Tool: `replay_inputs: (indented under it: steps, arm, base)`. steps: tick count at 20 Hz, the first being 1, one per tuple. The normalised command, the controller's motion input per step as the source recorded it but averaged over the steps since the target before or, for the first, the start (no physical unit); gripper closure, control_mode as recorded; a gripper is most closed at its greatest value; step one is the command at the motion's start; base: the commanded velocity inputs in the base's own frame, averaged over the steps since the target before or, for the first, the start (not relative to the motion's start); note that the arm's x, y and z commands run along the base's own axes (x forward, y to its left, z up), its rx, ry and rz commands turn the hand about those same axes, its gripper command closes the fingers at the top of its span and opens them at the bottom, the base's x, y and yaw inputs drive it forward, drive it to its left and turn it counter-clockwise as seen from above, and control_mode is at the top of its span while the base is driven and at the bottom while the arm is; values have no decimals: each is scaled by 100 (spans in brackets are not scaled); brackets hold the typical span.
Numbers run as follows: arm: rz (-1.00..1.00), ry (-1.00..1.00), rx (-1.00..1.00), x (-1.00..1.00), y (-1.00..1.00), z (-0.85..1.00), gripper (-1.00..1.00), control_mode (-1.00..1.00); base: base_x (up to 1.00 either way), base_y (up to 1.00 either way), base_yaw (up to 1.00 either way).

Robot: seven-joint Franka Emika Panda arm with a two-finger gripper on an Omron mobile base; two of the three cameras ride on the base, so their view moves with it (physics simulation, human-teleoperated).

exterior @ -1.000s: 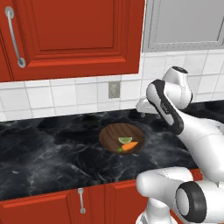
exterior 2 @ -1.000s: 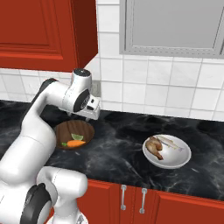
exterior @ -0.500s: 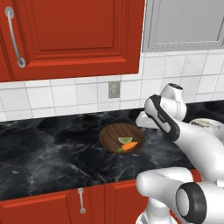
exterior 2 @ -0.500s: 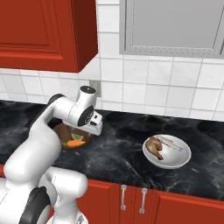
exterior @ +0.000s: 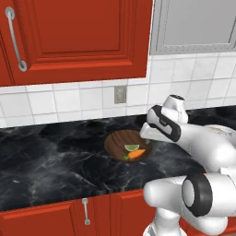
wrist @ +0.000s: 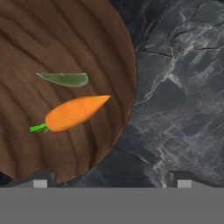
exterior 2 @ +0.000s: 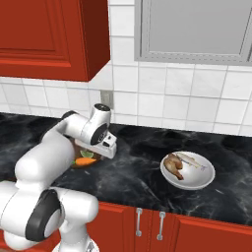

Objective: Place the bowl with the carrot and lemon wedge on the top shelf of the fridge. Place the bowl with the chicken drumstick and fish on the second highest shelf of the fridge.

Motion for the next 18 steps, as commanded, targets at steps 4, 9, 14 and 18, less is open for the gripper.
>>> replay_inputs:
  steps: [4, 9, 14, 18]
  arm:
    - [0, -3, 0, 9, -7, -34, -100, -100]
    - [0, -2, 3, 0, -16, -32, -100, -100]
    - [-4, -6, 1, 22, 0, -38, -100, -100]
    - [-3, -2, 0, 33, 0, -9, -100, -100]
  base:
    - [0, 0, 0]
    - [0, 0, 0]
    - [0, 0, 0]
    - [0, 0, 0]
